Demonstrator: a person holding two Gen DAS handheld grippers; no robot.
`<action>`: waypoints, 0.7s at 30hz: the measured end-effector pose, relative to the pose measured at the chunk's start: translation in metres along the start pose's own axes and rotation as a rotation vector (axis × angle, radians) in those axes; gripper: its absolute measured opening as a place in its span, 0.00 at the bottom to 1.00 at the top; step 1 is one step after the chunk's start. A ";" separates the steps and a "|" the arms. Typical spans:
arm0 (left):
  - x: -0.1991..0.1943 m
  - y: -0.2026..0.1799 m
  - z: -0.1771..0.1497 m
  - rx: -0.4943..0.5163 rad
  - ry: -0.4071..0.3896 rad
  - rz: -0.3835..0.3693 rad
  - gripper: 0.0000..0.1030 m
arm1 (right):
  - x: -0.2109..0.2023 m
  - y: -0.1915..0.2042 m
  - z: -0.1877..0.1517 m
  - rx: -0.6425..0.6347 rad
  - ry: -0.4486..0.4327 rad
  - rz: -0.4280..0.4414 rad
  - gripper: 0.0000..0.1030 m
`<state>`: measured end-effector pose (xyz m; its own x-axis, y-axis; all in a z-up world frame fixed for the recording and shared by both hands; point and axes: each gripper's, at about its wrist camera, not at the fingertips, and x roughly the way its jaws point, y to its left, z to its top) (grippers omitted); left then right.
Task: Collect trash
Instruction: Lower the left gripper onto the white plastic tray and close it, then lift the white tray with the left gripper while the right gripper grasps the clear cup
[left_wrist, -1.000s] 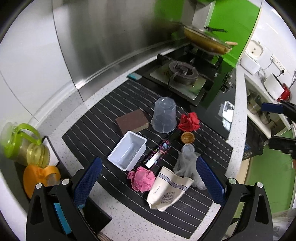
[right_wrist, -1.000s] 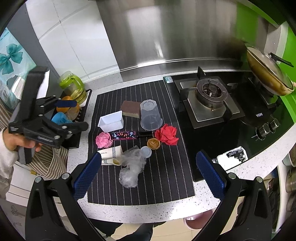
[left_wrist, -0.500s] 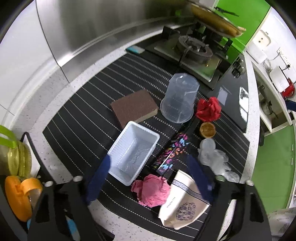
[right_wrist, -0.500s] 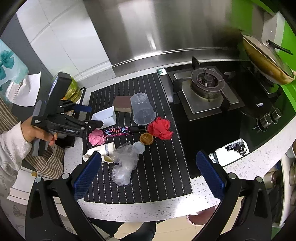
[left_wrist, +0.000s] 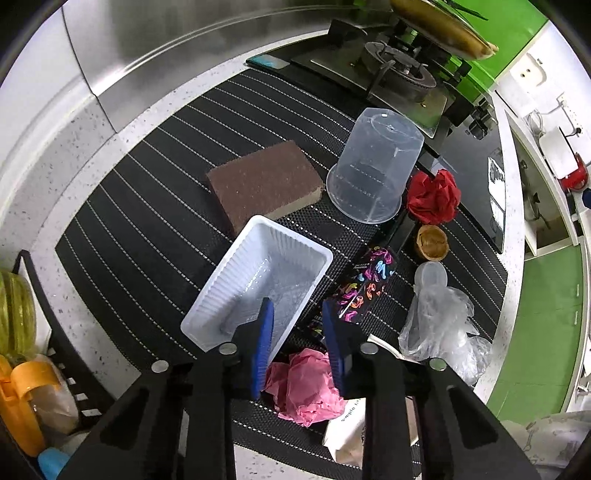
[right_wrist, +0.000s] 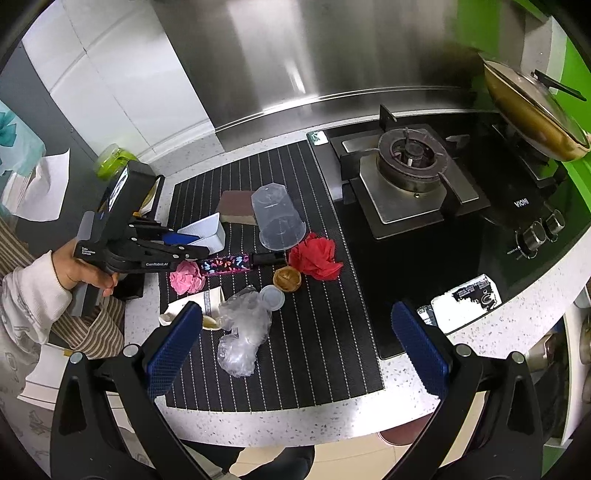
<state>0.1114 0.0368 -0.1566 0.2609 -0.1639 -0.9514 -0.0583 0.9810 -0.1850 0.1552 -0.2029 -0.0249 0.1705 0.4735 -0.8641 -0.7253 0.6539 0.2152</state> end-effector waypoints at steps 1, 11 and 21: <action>0.001 0.000 0.000 0.001 0.005 -0.002 0.20 | 0.000 0.000 0.001 -0.001 0.000 0.000 0.97; -0.007 -0.004 -0.001 0.009 -0.019 0.006 0.02 | 0.006 0.005 0.009 -0.017 0.002 0.005 0.97; -0.043 -0.002 -0.005 -0.036 -0.121 0.028 0.02 | 0.024 0.018 0.026 -0.067 -0.002 0.010 0.97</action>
<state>0.0953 0.0411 -0.1169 0.3727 -0.1207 -0.9201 -0.1015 0.9803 -0.1697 0.1636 -0.1648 -0.0298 0.1648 0.4809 -0.8612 -0.7700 0.6084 0.1924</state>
